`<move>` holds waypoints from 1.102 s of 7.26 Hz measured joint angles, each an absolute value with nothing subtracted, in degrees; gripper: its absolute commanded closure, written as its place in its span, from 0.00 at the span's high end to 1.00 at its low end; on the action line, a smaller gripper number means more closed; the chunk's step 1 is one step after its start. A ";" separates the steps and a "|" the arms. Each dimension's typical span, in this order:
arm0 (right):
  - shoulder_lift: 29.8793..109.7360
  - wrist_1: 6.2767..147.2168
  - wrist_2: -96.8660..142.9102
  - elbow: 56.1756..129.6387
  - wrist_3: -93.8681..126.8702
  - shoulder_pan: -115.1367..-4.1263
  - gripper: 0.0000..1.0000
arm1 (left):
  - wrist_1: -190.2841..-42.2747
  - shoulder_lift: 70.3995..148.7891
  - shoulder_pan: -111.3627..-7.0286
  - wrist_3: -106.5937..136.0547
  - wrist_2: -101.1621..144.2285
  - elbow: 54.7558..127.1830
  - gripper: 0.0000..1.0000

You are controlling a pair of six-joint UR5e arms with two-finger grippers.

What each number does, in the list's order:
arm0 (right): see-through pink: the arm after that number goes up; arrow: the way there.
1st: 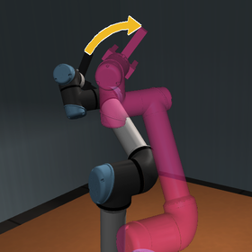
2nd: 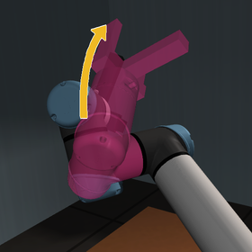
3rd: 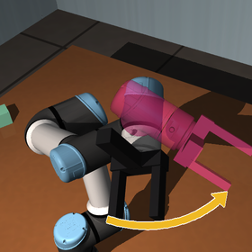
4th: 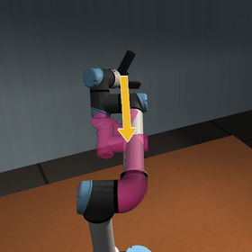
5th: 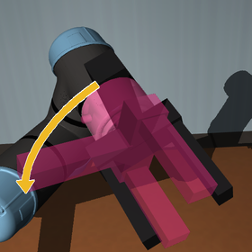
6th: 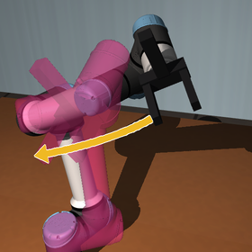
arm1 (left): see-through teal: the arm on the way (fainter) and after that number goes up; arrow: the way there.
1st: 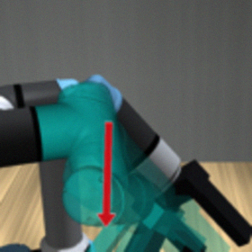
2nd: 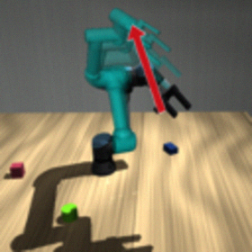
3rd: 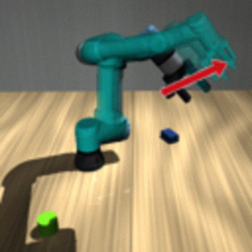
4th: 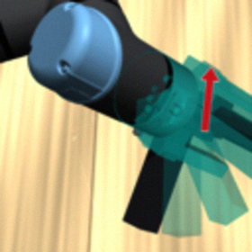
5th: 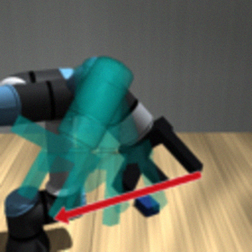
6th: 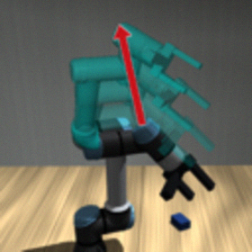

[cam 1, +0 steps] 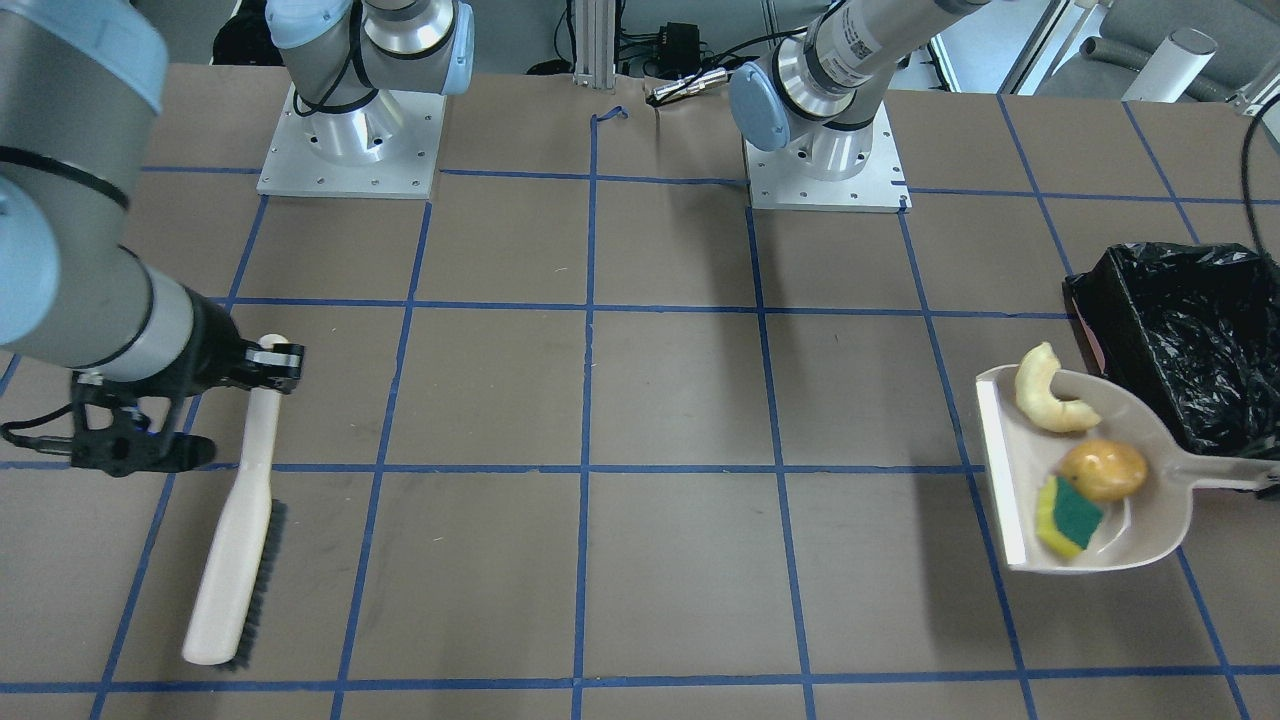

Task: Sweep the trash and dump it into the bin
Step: 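Carry the brush back with the right gripper while the left gripper lifts the dustpan, then carry the dustpan toward the black trash bag with the left gripper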

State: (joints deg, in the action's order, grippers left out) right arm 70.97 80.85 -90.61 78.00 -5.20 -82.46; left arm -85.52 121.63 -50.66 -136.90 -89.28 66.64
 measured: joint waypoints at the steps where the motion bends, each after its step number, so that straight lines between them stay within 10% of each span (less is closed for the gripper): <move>1: 71.54 82.79 -91.92 80.77 -10.39 -77.48 0.00 | -87.78 122.41 -46.66 -142.23 -89.38 63.31 0.02; 8: 70.29 103.82 -96.33 97.79 -25.38 -66.83 0.00 | -77.68 129.65 -35.30 -179.05 -89.99 50.40 0.01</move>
State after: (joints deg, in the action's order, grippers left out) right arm 70.29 103.82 -96.33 97.79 -25.38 -66.83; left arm -77.68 129.65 -35.30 -179.05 -89.99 50.40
